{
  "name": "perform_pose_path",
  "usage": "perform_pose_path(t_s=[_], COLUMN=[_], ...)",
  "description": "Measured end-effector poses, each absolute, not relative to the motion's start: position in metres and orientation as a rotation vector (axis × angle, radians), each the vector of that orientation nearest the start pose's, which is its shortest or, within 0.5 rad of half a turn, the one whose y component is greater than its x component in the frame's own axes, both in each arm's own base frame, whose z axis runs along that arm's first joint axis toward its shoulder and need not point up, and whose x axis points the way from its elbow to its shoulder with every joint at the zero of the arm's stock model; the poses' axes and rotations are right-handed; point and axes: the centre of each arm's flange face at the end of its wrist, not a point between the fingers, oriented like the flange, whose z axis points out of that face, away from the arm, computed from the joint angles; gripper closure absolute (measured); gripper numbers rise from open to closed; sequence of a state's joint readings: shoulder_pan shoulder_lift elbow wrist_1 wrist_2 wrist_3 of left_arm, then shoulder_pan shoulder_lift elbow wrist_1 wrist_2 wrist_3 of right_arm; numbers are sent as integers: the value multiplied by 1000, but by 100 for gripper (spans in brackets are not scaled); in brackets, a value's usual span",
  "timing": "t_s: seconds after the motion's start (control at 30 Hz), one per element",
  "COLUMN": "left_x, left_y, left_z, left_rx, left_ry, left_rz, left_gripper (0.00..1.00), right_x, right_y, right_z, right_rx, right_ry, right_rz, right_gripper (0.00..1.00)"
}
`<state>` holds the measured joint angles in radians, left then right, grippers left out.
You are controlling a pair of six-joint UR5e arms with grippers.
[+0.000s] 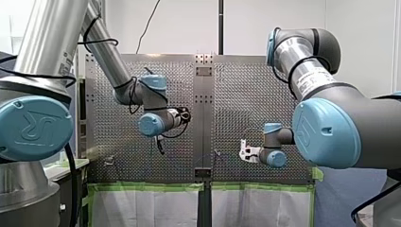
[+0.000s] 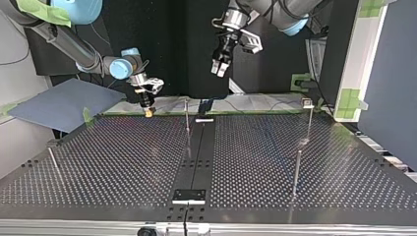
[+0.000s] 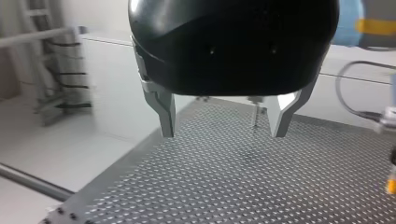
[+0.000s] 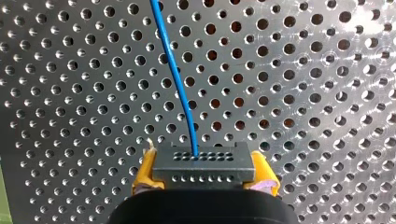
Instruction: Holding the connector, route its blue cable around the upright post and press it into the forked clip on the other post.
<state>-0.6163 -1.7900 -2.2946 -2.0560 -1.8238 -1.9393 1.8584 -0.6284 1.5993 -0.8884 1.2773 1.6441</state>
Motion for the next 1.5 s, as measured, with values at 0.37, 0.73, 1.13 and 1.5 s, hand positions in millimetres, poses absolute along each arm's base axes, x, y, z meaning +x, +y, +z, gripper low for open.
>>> perform_pose_path(t_s=[0.37, 0.73, 1.13, 1.5], left_x=[257, 245, 255, 257], left_y=[-305, -286, -289, -288], left_z=[161, 134, 142, 143], left_rx=[-32, -15, -39, -43], left_ry=[1541, 1618, 1536, 1526], left_rz=[-576, -501, -532, -529], left_gripper=[2, 2, 2, 2], right_x=[342, 343, 341, 343], right_y=[-578, -583, -602, -595], right_z=[-19, -15, 22, 72], right_rx=[1677, 1679, 1647, 1637], right_ry=[-1009, -1009, -980, -996], right_rz=[1632, 1613, 1470, 1418], right_gripper=[100, 100, 100, 100])
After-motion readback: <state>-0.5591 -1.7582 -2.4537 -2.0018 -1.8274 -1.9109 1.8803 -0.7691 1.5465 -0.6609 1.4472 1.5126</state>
